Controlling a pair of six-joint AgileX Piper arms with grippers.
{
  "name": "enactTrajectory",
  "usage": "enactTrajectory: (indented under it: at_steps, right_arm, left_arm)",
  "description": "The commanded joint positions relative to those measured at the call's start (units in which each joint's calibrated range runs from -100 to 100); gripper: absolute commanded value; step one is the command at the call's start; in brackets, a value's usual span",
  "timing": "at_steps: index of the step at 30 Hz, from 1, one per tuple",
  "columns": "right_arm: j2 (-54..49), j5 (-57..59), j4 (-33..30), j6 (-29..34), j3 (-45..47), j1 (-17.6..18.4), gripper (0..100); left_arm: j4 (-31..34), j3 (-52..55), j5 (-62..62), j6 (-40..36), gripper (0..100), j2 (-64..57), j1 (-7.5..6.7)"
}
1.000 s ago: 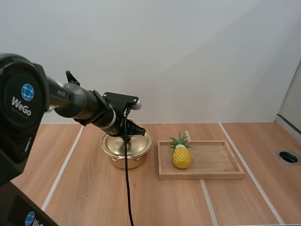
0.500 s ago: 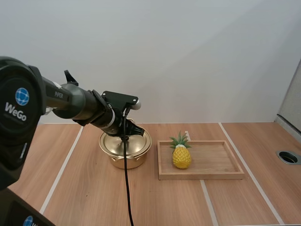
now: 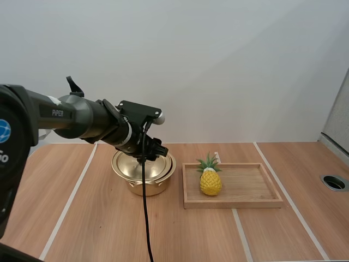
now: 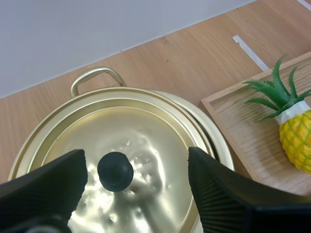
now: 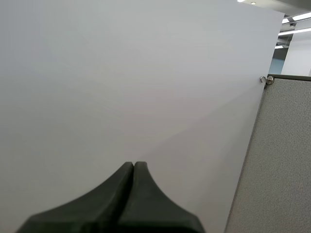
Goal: Open the pot, put the grape inside, and close it
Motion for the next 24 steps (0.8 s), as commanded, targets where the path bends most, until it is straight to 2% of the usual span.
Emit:
enactTrajectory:
  at_steps: [1, 10, 14, 18, 19, 22, 24]
  right_arm:
    - [-0.71, -0.42, -0.44, 0.26, -0.36, -0.18, 0]
    - [-0.71, -0.42, -0.44, 0.26, -0.36, -0.18, 0]
    - [-0.71, -0.42, -0.44, 0.26, -0.36, -0.18, 0]
    - [-0.68, -0.42, -1.08, 0.26, -0.36, -0.18, 0]
    - [-0.68, -0.42, -1.23, 0.26, -0.36, -0.18, 0]
    - [-0.68, -0.42, -1.49, 0.26, -0.36, -0.18, 0]
    - [-0.68, -0.42, -1.49, 0.26, -0.36, -0.18, 0]
  left_arm:
    - [0.09, 0.20, 0.24, 0.34, 96, -0.49, -0.12]
    - [0.09, 0.20, -2.37, 0.34, 96, 0.17, -0.12]
    - [0.09, 0.20, -2.37, 0.34, 88, 2.77, -0.12]
    - [0.09, 0.20, -2.37, 0.11, 64, 4.51, -0.12]
    - [0.09, 0.20, -2.37, -0.03, 55, 4.54, -0.12]
    - [0.09, 0.20, -3.88, -0.13, 19, 4.65, -0.12]
    - [0.09, 0.20, -4.94, -0.75, 0, 4.65, -0.12]
